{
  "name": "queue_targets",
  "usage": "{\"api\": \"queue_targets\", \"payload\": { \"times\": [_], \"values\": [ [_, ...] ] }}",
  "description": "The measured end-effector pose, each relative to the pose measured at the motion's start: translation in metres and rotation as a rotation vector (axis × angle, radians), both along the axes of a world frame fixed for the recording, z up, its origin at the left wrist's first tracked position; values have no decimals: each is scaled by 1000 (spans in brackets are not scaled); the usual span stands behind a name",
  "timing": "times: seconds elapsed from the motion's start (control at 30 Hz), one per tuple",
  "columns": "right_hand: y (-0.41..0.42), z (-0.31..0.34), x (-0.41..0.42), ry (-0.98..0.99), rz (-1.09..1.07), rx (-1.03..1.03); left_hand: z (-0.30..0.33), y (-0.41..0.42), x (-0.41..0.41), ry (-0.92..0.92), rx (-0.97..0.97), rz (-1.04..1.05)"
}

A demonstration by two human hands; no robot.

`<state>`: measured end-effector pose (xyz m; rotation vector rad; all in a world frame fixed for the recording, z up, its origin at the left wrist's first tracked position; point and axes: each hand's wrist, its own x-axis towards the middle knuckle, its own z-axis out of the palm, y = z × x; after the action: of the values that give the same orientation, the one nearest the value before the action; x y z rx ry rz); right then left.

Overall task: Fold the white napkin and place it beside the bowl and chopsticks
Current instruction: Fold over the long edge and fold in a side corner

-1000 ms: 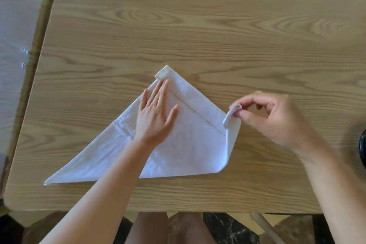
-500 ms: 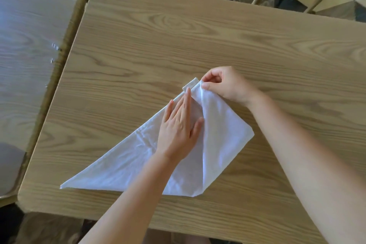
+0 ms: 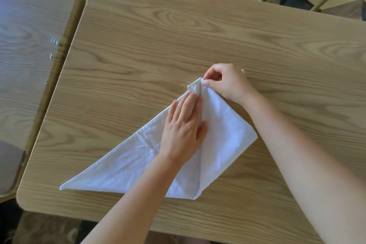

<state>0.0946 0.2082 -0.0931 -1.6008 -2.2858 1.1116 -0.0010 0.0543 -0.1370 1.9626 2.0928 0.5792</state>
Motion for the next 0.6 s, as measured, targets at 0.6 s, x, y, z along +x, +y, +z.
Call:
{"api": "queue_targets", "payload": {
  "times": [0.6],
  "values": [
    [-114, -11, 54, -257, 250, 624, -4, 2, 5, 167, 35, -9]
  ]
}}
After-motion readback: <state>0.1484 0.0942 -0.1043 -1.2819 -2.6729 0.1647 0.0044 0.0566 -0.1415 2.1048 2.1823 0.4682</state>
